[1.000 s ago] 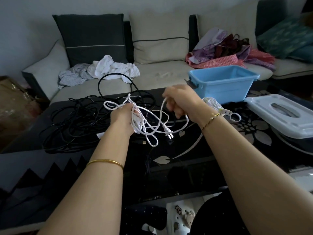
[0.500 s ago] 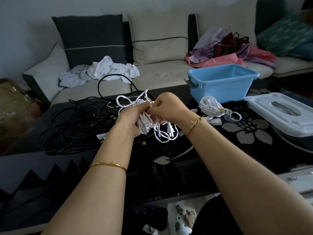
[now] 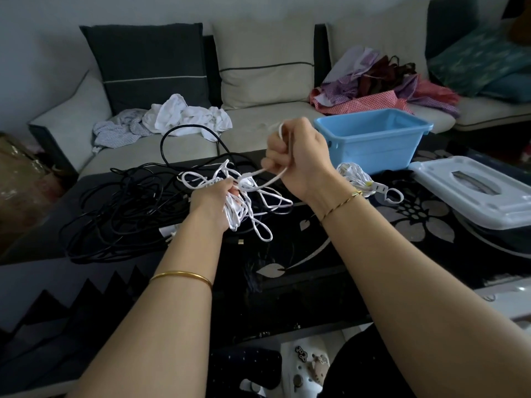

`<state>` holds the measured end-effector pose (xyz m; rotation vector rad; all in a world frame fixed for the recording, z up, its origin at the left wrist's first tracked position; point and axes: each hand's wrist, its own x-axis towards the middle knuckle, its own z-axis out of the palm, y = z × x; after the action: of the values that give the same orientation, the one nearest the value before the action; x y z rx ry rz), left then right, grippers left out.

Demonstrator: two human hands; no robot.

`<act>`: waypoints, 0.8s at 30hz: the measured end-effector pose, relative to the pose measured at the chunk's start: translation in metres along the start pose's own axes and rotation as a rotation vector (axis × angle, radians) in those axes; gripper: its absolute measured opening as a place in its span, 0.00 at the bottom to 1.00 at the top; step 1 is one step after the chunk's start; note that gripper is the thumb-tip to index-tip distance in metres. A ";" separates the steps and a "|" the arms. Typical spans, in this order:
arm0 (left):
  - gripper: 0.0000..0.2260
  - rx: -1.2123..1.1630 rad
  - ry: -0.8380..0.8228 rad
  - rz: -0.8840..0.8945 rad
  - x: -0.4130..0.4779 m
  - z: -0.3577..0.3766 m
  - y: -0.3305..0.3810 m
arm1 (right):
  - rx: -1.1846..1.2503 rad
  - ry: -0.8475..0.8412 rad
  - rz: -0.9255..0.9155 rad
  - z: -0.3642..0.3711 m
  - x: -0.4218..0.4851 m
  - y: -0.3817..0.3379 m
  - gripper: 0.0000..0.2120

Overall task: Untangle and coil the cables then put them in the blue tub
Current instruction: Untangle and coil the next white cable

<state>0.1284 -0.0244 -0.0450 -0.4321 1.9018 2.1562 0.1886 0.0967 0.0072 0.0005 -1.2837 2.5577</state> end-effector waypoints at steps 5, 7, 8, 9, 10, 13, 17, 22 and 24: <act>0.12 -0.169 -0.035 0.055 -0.009 0.001 0.000 | -0.836 0.076 0.026 -0.005 0.000 0.003 0.14; 0.10 -0.083 -0.014 0.149 -0.009 0.003 -0.001 | -1.331 0.025 -0.053 -0.008 -0.001 0.010 0.20; 0.09 -0.031 0.007 0.211 -0.010 0.005 -0.001 | -1.469 0.006 -0.100 -0.009 0.001 0.014 0.24; 0.08 -0.003 0.013 0.251 -0.012 0.007 0.000 | -1.559 0.007 -0.135 -0.010 0.002 0.016 0.25; 0.08 0.007 0.005 0.285 -0.013 0.009 0.000 | -1.629 0.017 -0.162 -0.010 0.003 0.018 0.22; 0.03 0.031 -0.015 0.376 -0.013 0.013 0.003 | -1.783 0.045 -0.186 -0.009 0.003 0.017 0.10; 0.06 0.075 0.039 0.390 -0.012 0.013 0.003 | -1.555 -0.045 -0.223 -0.007 -0.001 0.019 0.08; 0.11 0.030 0.052 0.394 -0.014 0.010 0.000 | -1.327 -0.119 -0.228 -0.004 -0.005 0.019 0.11; 0.09 0.005 0.055 0.398 -0.014 0.012 0.002 | -1.314 -0.006 -0.294 -0.002 -0.005 0.023 0.11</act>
<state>0.1404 -0.0125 -0.0368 -0.1171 2.1746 2.3965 0.1876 0.0843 -0.0128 -0.0606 -2.4398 1.1088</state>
